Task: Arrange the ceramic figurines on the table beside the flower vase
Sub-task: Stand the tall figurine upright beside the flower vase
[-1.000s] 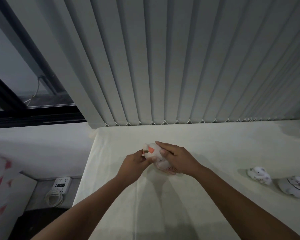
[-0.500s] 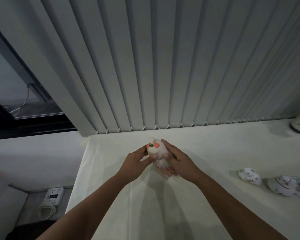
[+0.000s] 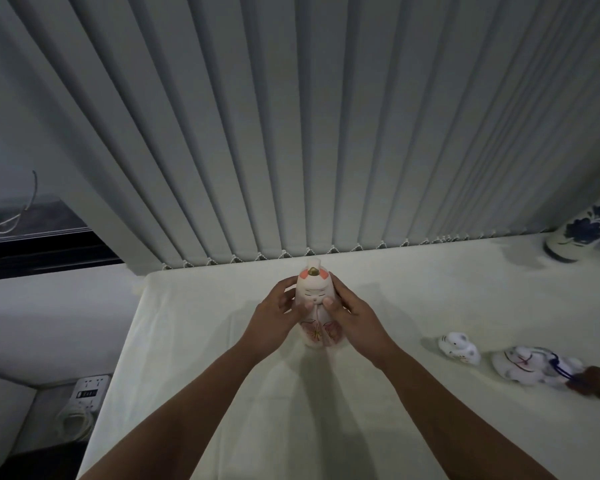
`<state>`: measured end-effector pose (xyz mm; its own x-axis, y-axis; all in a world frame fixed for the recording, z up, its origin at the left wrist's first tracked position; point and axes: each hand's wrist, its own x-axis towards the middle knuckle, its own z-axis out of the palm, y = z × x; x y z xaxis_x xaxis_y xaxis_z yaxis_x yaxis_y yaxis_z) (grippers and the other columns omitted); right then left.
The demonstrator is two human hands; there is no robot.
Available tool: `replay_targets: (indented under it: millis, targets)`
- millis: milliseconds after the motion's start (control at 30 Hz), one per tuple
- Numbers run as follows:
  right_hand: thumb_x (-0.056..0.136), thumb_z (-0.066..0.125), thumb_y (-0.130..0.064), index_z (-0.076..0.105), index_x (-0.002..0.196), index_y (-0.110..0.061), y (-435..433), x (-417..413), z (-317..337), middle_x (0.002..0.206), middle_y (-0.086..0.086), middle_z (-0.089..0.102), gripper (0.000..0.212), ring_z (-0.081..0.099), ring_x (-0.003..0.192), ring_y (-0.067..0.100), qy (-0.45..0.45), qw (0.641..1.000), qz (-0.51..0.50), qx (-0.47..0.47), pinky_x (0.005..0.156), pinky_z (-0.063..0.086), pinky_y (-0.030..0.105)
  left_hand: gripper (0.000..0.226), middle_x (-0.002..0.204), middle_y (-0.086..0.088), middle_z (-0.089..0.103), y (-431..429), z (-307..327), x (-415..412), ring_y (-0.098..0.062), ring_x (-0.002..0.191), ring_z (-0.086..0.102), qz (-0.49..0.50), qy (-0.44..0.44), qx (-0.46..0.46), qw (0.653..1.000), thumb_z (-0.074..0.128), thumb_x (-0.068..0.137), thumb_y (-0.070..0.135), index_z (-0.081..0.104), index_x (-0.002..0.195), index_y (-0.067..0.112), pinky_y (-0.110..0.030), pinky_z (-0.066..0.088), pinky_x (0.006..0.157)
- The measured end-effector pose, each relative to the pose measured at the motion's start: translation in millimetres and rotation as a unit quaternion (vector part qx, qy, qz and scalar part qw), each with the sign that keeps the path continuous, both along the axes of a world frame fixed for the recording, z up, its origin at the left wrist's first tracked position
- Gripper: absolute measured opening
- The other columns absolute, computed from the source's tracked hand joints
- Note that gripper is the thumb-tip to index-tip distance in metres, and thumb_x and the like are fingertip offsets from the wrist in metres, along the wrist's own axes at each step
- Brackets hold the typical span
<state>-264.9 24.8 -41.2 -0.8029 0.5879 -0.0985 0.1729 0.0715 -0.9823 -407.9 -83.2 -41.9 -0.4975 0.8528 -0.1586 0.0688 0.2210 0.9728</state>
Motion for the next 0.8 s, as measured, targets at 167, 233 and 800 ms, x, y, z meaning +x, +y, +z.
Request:
replay_targets:
  millis: [167, 233, 800]
  targets:
    - [0.098, 0.048, -0.035, 0.04, 0.136, -0.049, 23, 17, 9, 0.134, -0.02, 0.057, 0.041, 0.052, 0.123, -0.001, 0.001, 1.0, -0.003, 0.0, 0.107, 0.042, 0.032, 0.041, 0.118, 0.004, 0.069, 23, 11, 16, -0.008, 0.107, 0.065, 0.003, 0.007, 0.007, 1.0, 0.07, 0.083, 0.029, 0.053, 0.118, 0.042, -0.031, 0.053, 0.093]
    - [0.098, 0.049, -0.035, 0.04, 0.136, -0.049, 33, 26, 14, 0.134, -0.021, 0.056, 0.042, 0.051, 0.123, -0.002, -0.001, 1.0, 0.004, 0.004, 0.105, 0.041, 0.029, 0.041, 0.118, 0.005, 0.069, 32, 13, 24, -0.009, 0.108, 0.065, 0.007, 0.009, 0.009, 1.0, 0.071, 0.082, 0.031, 0.054, 0.117, 0.043, -0.032, 0.053, 0.093]
    - [0.098, 0.043, -0.03, 0.039, 0.141, -0.033, 99, 134, 13, 0.14, -0.013, 0.052, 0.043, 0.048, 0.128, 0.002, -0.021, 1.0, -0.001, 0.002, 0.106, 0.039, 0.029, 0.047, 0.12, 0.006, 0.066, 109, -1, 126, -0.008, 0.109, 0.063, -0.037, 0.037, 0.014, 0.999, 0.073, 0.079, 0.036, 0.053, 0.121, 0.036, -0.029, 0.055, 0.09]
